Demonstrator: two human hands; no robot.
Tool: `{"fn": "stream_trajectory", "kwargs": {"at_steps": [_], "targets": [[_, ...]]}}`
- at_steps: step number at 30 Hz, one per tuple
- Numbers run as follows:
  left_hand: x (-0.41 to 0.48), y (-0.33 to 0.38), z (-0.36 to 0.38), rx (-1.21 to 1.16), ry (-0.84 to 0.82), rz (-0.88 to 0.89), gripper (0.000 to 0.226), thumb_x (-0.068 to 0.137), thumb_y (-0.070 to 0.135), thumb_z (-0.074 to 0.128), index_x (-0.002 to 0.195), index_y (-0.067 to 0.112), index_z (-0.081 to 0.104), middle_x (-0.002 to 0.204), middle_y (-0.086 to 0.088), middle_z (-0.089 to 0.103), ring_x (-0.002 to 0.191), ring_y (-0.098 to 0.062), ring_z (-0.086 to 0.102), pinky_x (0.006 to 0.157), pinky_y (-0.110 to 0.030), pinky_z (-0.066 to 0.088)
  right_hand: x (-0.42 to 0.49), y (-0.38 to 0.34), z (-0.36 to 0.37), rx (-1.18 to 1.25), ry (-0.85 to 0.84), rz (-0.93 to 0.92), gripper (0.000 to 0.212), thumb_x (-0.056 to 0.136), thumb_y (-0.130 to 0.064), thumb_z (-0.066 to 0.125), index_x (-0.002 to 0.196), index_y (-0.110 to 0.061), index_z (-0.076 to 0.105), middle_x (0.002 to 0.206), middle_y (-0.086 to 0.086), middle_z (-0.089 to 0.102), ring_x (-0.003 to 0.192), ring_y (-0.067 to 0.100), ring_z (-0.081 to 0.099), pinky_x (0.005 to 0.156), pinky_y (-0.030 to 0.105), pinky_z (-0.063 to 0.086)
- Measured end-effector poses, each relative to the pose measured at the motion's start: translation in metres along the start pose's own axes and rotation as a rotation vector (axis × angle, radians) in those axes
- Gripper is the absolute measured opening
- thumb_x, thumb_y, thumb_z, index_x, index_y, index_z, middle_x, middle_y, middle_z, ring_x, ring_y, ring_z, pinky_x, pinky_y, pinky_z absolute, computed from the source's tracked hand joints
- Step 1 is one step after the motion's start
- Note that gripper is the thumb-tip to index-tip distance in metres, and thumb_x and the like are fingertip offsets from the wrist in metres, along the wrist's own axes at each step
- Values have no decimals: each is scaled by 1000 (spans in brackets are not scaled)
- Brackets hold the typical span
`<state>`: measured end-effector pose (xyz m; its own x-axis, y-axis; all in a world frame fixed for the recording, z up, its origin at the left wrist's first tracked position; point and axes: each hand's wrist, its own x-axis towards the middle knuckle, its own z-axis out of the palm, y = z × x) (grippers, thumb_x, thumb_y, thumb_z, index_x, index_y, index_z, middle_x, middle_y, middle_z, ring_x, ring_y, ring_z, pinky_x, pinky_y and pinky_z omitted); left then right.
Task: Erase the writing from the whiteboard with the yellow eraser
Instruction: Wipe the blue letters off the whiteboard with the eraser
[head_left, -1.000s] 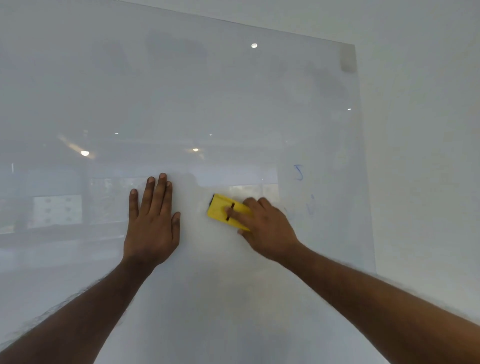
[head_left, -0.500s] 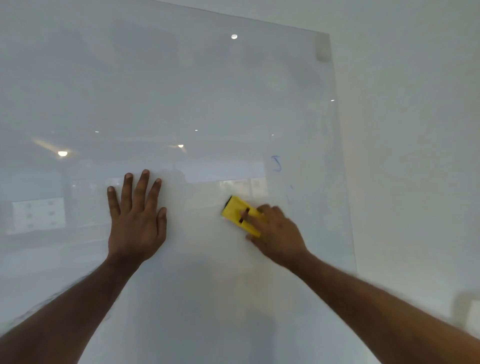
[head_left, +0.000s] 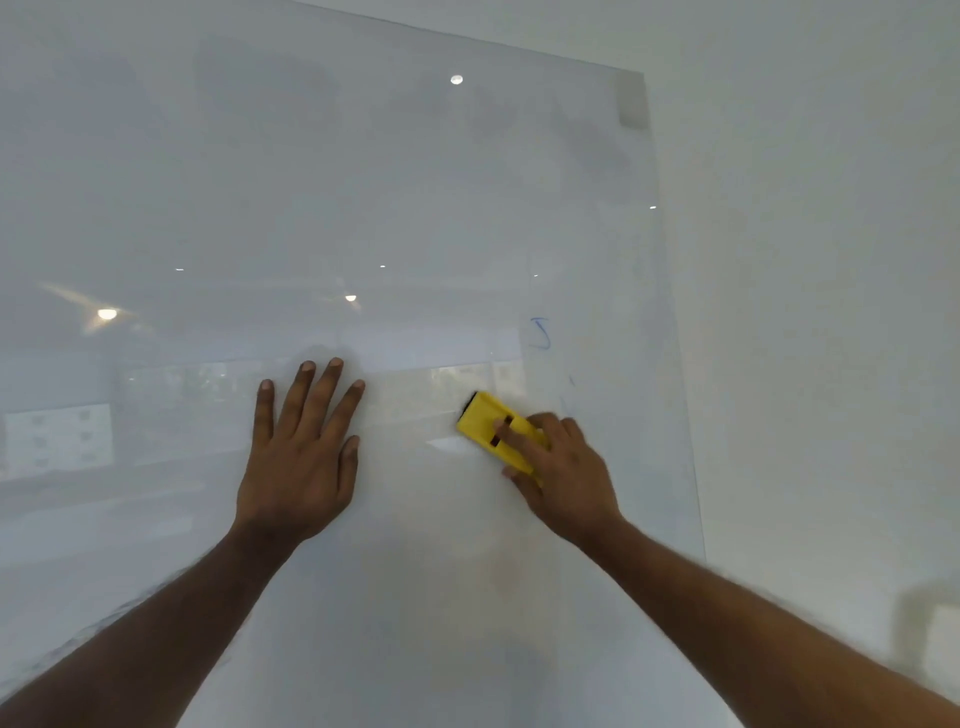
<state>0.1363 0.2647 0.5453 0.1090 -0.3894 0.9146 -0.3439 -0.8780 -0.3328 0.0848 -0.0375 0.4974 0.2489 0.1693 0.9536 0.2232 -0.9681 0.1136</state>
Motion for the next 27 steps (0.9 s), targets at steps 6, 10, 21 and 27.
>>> {"fn": "stream_trajectory", "kwargs": {"at_steps": [6,10,21,27], "targets": [[4,-1,4,18,16,14,60,99,36,31,154,13,35,166,-12,24,155,-32,14,123,-62,10,46,43,-22,-54,14,31,57,78,-28,75,131,-35,54,114,5,57,92,29,53,55,35,52],[5,0,4,14,13,4,61,98,35,32,154,13,35,166,-12,23,155,-32,14,123,-62,10,54,45,-19,2,106,211,55,81,-32,72,131,-37,52,114,2,53,93,25,50,55,32,50],[7,1,-5,47,-6,6,59,97,37,34,150,12,43,163,-13,31,152,-35,24,122,-62,13,12,48,-8,5,31,-100,55,78,-24,76,129,-33,57,116,9,60,89,33,56,62,38,54],[6,3,-2,33,4,-5,59,98,36,34,152,13,40,164,-13,29,153,-35,21,122,-62,12,50,68,-18,40,116,206,57,82,-30,72,134,-41,49,120,0,52,99,23,49,61,35,52]]}}
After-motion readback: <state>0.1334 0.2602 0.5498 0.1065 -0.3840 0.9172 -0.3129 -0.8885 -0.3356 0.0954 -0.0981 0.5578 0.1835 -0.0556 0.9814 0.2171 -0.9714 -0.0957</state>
